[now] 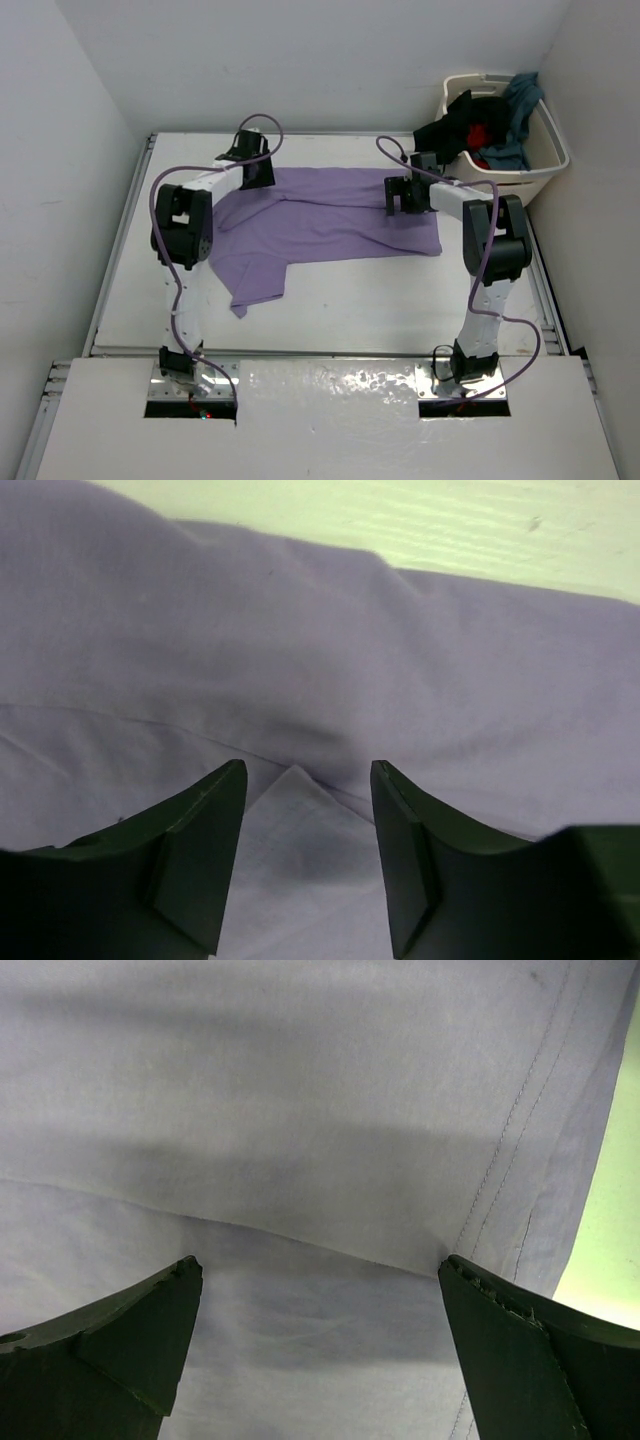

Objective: Fold and stack the t-shirts
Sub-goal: Fold the flattened tshirt in 1/3 of the way

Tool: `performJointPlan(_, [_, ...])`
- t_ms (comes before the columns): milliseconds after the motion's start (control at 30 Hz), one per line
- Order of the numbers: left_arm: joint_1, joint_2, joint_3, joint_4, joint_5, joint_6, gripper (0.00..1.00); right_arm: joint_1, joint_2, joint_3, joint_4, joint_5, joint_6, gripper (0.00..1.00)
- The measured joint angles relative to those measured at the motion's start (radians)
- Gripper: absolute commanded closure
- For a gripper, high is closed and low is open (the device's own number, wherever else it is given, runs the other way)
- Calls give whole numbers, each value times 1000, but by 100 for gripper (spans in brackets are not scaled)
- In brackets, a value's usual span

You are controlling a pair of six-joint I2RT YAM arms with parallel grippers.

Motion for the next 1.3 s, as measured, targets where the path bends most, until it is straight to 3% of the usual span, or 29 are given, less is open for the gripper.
performJointPlan(233, [-7,19,1,-27,-24,2,65,0,0,-9,-2,7,-5,1])
performJointPlan(400, [-14,19,1,-32,-34,-1,99,0,0,-9,-2,16,-5,1])
performJointPlan(433, [-15,19,1,-33,-35,5,100,0,0,-9,-2,17,-5,1])
performJointPlan(733, [-32,8,-14,-29,-60,2,100,0,0,-9,-2,23,-5,1])
performJointPlan(1300, [-159,-173,-233,-50,-186,-105,100,0,-6,-32,12,19,-4,1])
